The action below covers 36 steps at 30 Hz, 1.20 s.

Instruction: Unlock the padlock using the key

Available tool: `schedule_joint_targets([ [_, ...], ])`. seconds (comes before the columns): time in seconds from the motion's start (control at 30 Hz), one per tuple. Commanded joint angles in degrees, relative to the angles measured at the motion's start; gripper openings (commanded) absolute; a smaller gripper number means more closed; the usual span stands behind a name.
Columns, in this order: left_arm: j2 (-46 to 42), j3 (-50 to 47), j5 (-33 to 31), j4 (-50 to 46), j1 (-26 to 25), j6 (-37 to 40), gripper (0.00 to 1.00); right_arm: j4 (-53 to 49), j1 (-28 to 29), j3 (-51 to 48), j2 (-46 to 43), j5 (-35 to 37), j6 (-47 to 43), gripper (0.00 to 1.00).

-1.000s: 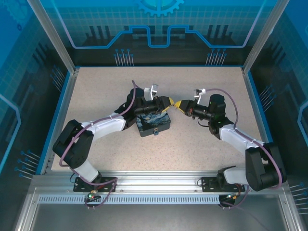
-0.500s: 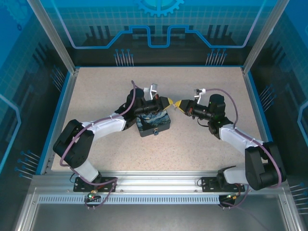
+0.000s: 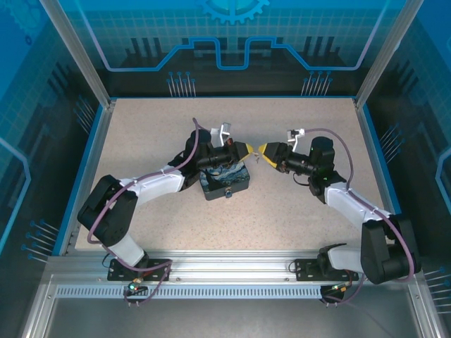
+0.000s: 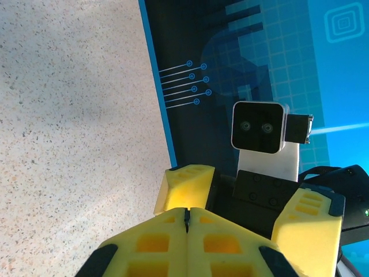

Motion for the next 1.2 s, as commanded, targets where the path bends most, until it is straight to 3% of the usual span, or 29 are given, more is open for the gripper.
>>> schedule_joint_targets([
  [0.0,-1.4,0.4,0.2,3.9,-0.3,-2.6,0.0,2.1,0.1,1.9,1.0,-1.8,-1.0,0.64],
  [0.5,0.3,-1.9,-2.0,10.6,-0.3,-7.8,0.0,8.1,2.1,1.9,3.3,-0.9,2.4,0.37],
  [1.17,0.5,-2.4,-2.8,10.5,-0.4,-7.9,0.0,7.9,3.0,1.6,3.3,-1.2,2.2,0.19],
])
